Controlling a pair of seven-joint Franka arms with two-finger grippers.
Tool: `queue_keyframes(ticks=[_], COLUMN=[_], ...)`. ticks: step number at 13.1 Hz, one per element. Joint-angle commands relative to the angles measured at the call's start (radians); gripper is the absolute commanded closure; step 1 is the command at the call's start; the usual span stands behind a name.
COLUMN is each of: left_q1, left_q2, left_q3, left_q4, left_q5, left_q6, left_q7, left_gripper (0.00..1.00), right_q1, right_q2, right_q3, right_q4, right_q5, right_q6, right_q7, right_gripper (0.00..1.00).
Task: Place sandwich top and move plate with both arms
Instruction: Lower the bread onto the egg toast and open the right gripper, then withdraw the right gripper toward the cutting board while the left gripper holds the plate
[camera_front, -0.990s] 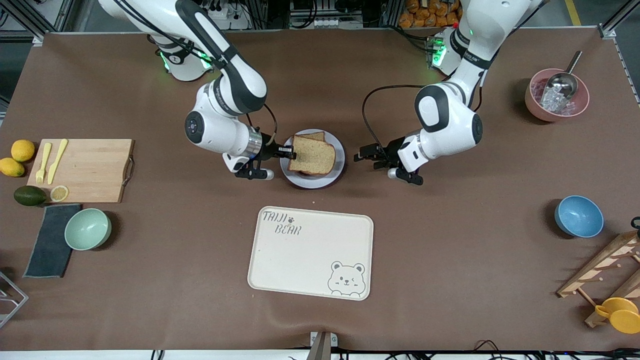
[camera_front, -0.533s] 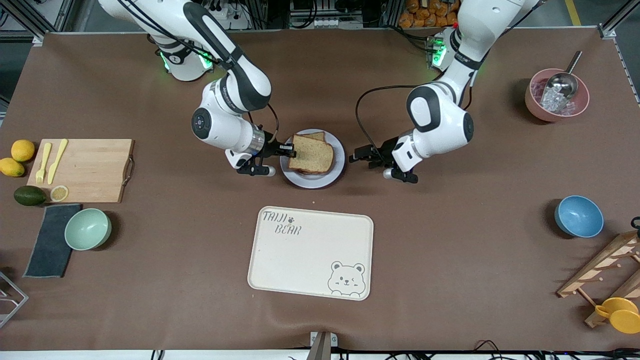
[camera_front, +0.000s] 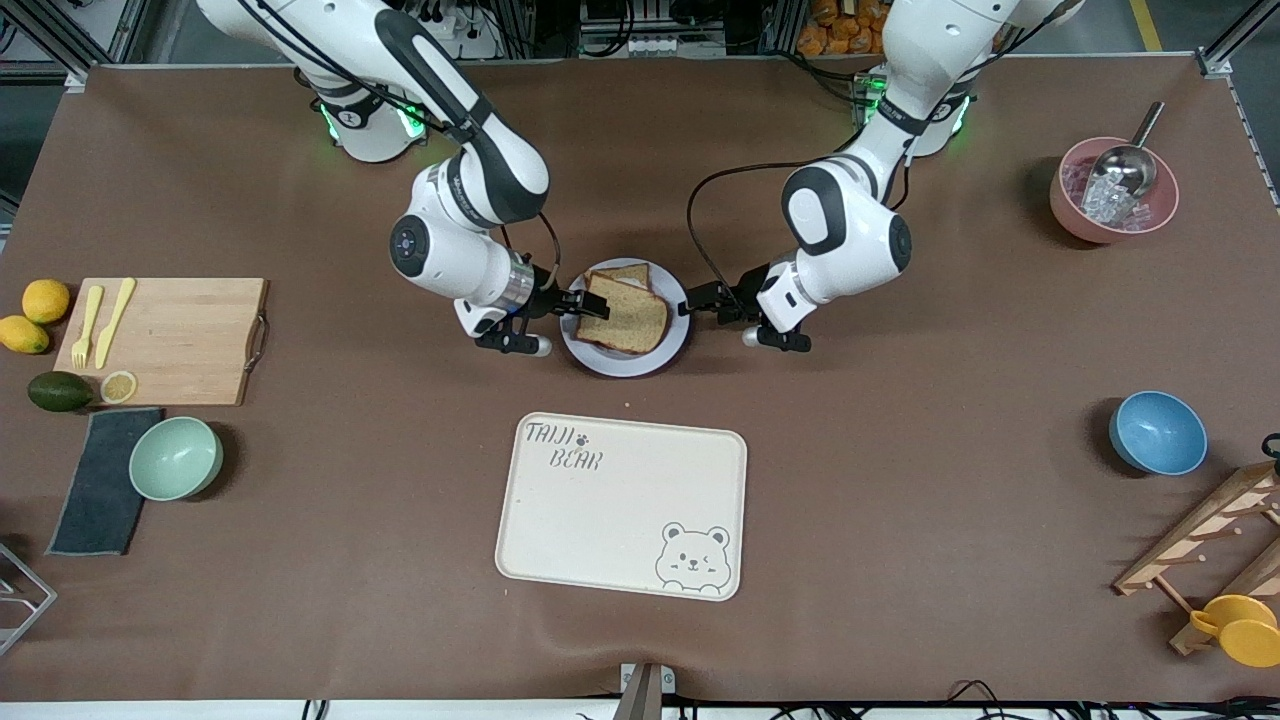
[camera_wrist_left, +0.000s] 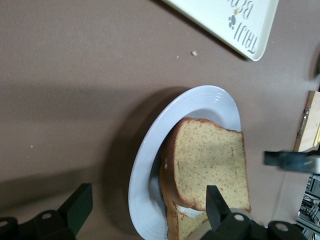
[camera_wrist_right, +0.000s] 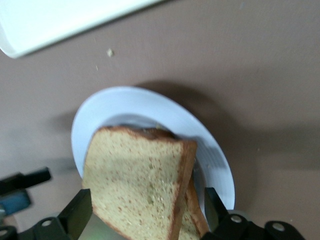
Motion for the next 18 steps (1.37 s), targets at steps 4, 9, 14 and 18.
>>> queue_keyframes(ticks=[4, 9, 14, 18], left_q1=[-0.013, -0.016, -0.021, -0.021], left_q2=[0.031, 0.063, 0.08, 0.118], left_q3=[-0.003, -0.014, -0.038, -0.04], left_q4=[0.011, 0.013, 0.016, 0.016], left_q5=[-0.079, -0.265, -0.346, -0.493], left_q6=[0.03, 0.023, 0.023, 0.023], left_q7=[0.054, 0.274, 0.311, 0.516], left_gripper=[0.0, 0.0, 0.0, 0.94], right_q1=[-0.28, -0.548, -0.528, -0.267], right_q2=[-0.123, -0.139, -0.168, -0.18], right_q3=[0.008, 0.003, -0.134, -0.432], right_q4=[0.043, 0.209, 0.415, 0.565], right_q5=[-0.194, -0.513, -0.612, -0.612], right_q6=[-0.289, -0.662, -0.872, -1.077], right_q7=[0.018, -0.008, -0.056, -0.056], right_gripper=[0.0, 0.0, 0.0, 0.0])
